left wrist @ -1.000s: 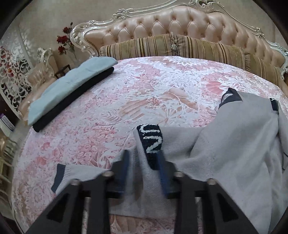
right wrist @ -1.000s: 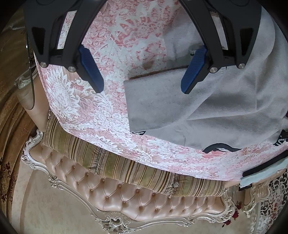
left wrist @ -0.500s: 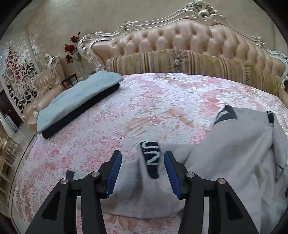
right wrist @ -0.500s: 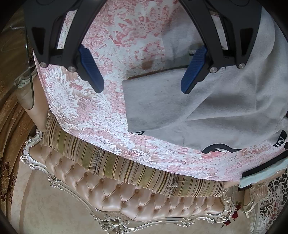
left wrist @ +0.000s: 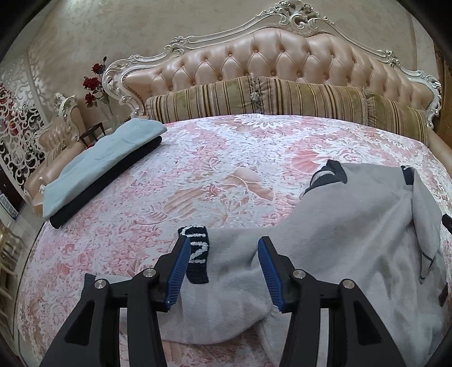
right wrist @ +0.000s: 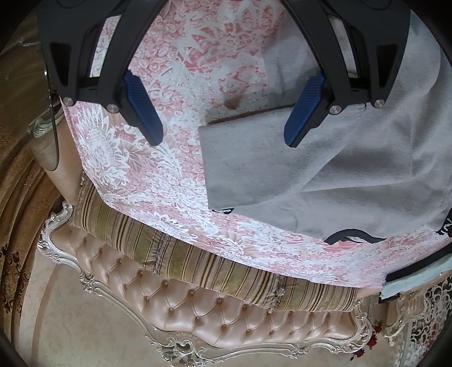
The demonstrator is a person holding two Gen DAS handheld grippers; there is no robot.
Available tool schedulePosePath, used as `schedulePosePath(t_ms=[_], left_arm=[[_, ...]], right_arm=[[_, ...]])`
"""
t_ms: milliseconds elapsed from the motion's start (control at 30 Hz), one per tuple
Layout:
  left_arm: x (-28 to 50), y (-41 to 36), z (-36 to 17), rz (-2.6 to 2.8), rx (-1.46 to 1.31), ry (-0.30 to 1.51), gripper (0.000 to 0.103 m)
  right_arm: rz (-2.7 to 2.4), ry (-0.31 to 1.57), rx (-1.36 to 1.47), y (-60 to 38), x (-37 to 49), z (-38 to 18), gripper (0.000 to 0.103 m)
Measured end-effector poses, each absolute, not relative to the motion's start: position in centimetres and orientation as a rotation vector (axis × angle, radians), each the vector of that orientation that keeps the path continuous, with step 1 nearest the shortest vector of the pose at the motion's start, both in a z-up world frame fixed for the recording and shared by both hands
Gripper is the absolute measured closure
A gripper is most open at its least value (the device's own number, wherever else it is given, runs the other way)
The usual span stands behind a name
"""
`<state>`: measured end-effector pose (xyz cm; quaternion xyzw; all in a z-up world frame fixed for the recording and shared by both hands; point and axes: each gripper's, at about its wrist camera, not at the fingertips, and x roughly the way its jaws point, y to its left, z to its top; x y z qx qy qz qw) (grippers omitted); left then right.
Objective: Fold clothes
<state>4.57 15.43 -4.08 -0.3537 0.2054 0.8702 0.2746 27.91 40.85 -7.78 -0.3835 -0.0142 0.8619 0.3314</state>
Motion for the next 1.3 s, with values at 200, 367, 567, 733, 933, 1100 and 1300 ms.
schedulePosePath(t_ms=[200,367,567,733,933,1100,1300], left_arm=[[5.8,16.2,-3.8,2.316,-0.932,0.519,0.052],[7.8,17.9,-3.8,2.265,-0.909,0.5,0.052],[9.3,19.5,-4.2,2.222,-0.897,0.51,0.052],[9.6,20.0,-4.2,2.214,-0.894,0.517,0.052],[9.7,20.1,-4.1,2.209,-0.89,0.522,0.052],[9.9,20.2,-4.1,2.206,-0.888,0.525,0.052],[9.9,20.2,-4.2,2.204,-0.885,0.528,0.052]], right_arm=[[2.232,0.005,-0.968,41.2,28.0,-7.6,0.014],[2.234,0.072,-0.942,41.2,27.8,-7.4,0.014],[2.235,0.087,-0.943,41.2,27.7,-7.6,0.014],[2.233,0.098,-0.946,41.5,27.8,-7.8,0.014],[2.235,0.101,-0.948,41.5,27.7,-7.8,0.014],[2.235,0.112,-0.949,41.6,27.7,-7.9,0.014],[2.238,0.113,-0.952,41.6,27.7,-7.9,0.014]])
